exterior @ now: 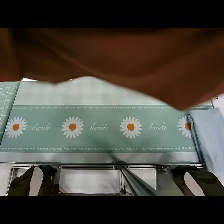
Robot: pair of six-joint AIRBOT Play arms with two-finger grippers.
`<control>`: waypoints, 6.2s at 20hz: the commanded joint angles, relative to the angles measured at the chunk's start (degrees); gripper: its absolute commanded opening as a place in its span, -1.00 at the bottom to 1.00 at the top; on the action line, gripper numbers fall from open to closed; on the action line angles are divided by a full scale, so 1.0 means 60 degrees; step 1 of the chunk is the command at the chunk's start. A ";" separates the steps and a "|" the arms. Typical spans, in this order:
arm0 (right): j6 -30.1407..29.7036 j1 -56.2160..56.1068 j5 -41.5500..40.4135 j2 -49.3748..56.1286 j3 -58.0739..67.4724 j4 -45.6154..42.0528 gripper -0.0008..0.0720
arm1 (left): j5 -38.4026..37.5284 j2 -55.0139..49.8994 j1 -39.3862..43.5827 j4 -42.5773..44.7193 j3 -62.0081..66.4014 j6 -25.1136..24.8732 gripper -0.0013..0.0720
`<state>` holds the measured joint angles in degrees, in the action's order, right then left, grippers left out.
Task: Fold the shirts.
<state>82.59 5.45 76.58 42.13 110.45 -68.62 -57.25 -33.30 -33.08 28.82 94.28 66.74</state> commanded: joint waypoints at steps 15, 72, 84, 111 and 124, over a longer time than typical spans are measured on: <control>0.0339 0.0004 -0.1446 -0.0051 -0.7246 0.0317 -0.91 | -0.0809 -0.1585 0.2306 0.3625 -0.4288 0.1687 -0.92; -0.1213 0.5115 -0.1617 0.4164 -1.3708 0.2947 0.14 | -0.1876 -0.7198 0.1075 0.2473 -0.9675 0.0229 -0.92; -0.2098 0.1694 -0.2036 0.5836 -0.9475 0.4758 -0.91 | -0.2422 -0.7027 0.1013 0.1803 -0.8127 0.0233 -0.92; 0.0069 0.1708 0.1242 -0.1060 -0.0401 -0.0514 -0.91 | -0.3435 0.0550 0.3938 0.7537 0.1708 0.2441 -0.92; -0.1319 0.1657 -0.1920 0.3315 -0.6451 0.1843 -0.91 | 0.0251 -0.4692 0.3971 0.6277 -0.4426 0.3085 -0.92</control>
<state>77.56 15.49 73.21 51.70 75.61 -60.64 -63.42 -50.06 -9.34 70.54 70.17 85.14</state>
